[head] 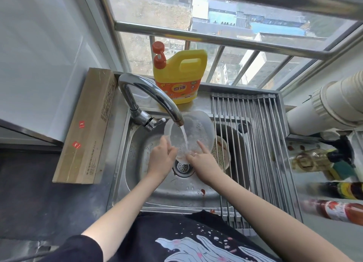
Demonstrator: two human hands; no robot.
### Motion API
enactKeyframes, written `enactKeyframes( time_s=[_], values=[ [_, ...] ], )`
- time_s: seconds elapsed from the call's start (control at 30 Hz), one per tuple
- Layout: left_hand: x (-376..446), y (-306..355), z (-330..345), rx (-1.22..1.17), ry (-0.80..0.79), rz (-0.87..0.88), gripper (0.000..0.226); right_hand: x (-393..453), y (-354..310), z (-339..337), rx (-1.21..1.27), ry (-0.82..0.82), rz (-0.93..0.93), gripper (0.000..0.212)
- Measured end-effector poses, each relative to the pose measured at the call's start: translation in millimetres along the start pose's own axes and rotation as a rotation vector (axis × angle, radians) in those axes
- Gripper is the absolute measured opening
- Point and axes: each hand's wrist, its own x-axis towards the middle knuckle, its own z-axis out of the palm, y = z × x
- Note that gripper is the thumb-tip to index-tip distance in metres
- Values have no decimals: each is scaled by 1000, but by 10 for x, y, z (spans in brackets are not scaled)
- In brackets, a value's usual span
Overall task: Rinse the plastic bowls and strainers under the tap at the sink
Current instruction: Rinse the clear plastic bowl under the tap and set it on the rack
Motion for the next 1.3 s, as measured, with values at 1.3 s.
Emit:
enactKeyframes(
  time_s=[1.3],
  values=[
    [122, -228, 391, -749, -133, -728, 43, 106, 85, -61, -388, -446, 130, 58]
  ],
)
